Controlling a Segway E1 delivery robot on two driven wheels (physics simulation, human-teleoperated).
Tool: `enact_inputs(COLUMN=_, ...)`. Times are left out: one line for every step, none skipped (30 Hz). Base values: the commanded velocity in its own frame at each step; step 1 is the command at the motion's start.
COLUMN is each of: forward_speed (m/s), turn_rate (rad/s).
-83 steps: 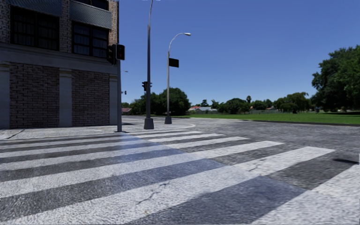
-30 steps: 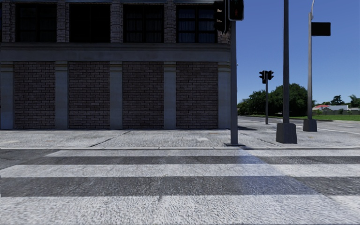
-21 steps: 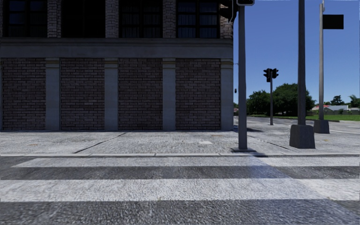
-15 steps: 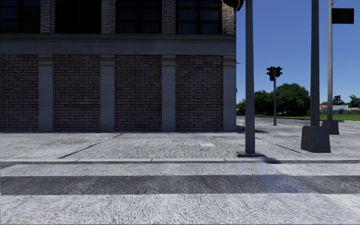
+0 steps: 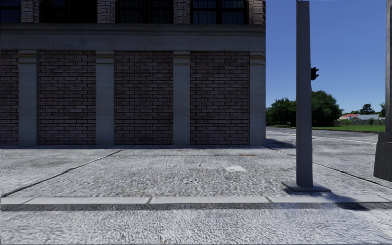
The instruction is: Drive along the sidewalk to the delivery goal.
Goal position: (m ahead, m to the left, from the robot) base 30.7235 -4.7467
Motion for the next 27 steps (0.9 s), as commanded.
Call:
enact_inputs(forward_speed=2.0, turn_rate=0.0)
enact_inputs(forward_speed=2.0, turn_rate=0.0)
enact_inputs(forward_speed=2.0, turn_rate=0.0)
enact_inputs(forward_speed=2.0, turn_rate=0.0)
enact_inputs(forward_speed=2.0, turn_rate=0.0)
enact_inputs(forward_speed=2.0, turn_rate=0.0)
enact_inputs(forward_speed=2.0, turn_rate=0.0)
enact_inputs(forward_speed=1.86, turn_rate=0.0)
enact_inputs(forward_speed=1.64, turn_rate=0.0)
enact_inputs(forward_speed=1.53, turn_rate=0.0)
enact_inputs(forward_speed=1.5, turn_rate=0.0)
enact_inputs(forward_speed=1.47, turn_rate=0.0)
enact_inputs(forward_speed=1.45, turn_rate=0.0)
enact_inputs(forward_speed=1.44, turn_rate=0.0)
enact_inputs(forward_speed=1.43, turn_rate=0.0)
enact_inputs(forward_speed=1.43, turn_rate=0.0)
enact_inputs(forward_speed=1.43, turn_rate=0.0)
enact_inputs(forward_speed=1.43, turn_rate=0.0)
enact_inputs(forward_speed=1.43, turn_rate=0.0)
enact_inputs(forward_speed=1.43, turn_rate=0.0)
enact_inputs(forward_speed=1.43, turn_rate=0.0)
enact_inputs(forward_speed=1.43, turn_rate=0.0)
enact_inputs(forward_speed=1.43, turn_rate=0.0)
enact_inputs(forward_speed=1.43, turn_rate=0.0)
enact_inputs(forward_speed=1.43, turn_rate=0.0)
enact_inputs(forward_speed=1.43, turn_rate=0.0)
enact_inputs(forward_speed=1.43, turn_rate=0.0)
